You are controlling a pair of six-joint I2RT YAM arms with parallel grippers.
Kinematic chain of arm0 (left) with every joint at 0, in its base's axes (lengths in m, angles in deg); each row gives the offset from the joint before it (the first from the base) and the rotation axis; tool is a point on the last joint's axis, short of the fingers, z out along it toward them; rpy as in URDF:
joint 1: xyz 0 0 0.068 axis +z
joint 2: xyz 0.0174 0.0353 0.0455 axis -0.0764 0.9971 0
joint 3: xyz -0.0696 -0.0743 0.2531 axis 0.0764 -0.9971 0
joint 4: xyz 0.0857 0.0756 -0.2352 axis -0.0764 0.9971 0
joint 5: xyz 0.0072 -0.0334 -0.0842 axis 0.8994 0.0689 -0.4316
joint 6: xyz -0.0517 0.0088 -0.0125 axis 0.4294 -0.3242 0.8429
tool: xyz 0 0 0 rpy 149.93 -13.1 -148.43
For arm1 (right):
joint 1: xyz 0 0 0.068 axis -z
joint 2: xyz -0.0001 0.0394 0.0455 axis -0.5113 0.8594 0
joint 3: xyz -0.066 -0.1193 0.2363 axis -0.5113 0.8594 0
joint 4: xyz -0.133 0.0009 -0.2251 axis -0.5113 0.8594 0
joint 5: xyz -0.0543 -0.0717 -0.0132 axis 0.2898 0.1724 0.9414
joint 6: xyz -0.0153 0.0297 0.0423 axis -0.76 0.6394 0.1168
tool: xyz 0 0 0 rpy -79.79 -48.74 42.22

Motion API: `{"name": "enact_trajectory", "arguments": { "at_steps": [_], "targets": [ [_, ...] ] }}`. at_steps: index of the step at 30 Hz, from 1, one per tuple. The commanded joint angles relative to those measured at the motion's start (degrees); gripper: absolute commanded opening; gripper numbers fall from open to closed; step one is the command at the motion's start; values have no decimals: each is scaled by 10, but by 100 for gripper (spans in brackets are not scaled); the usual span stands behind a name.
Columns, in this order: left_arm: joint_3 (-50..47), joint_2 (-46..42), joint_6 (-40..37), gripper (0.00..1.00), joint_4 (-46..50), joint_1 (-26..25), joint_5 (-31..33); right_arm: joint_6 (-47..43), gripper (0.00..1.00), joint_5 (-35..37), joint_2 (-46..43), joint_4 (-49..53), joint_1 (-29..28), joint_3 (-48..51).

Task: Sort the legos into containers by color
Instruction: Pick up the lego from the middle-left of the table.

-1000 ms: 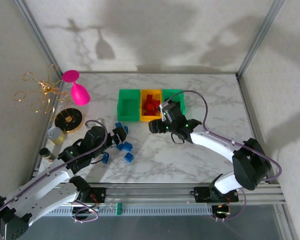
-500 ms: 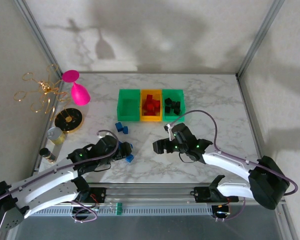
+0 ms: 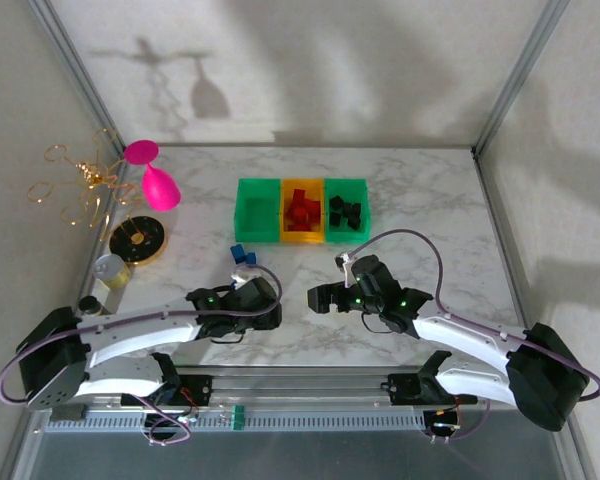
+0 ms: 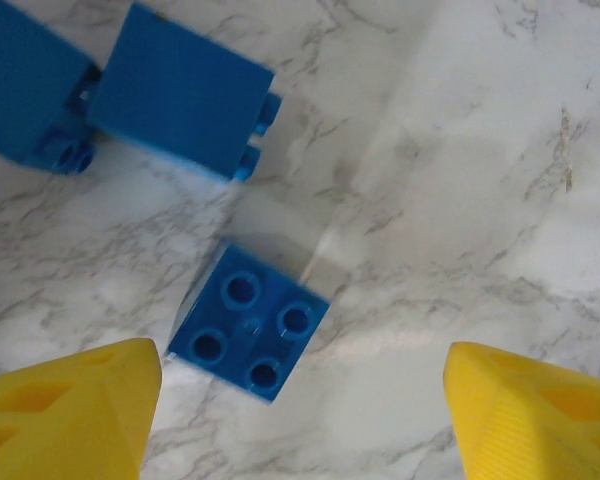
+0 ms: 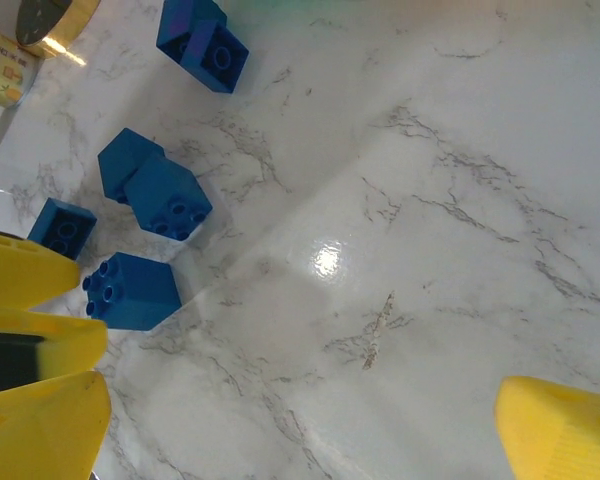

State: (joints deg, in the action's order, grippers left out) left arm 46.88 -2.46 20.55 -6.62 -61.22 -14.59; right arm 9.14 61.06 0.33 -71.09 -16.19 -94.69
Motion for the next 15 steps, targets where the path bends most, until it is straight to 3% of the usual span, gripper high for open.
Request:
{"name": "enact_trajectory", "arguments": {
  "at_steps": [1,8,15],
  "targets": [
    [26,41,-18,72,-3,-17,49,8,98,7,-8,-8,-6,5],
    [39,91,-7,65,11,-27,93,9,99,13,-10,-5,-6,9],
    [54,81,2,67,27,-30,121,7,99,20,-10,-4,-6,7]
  ]
}}
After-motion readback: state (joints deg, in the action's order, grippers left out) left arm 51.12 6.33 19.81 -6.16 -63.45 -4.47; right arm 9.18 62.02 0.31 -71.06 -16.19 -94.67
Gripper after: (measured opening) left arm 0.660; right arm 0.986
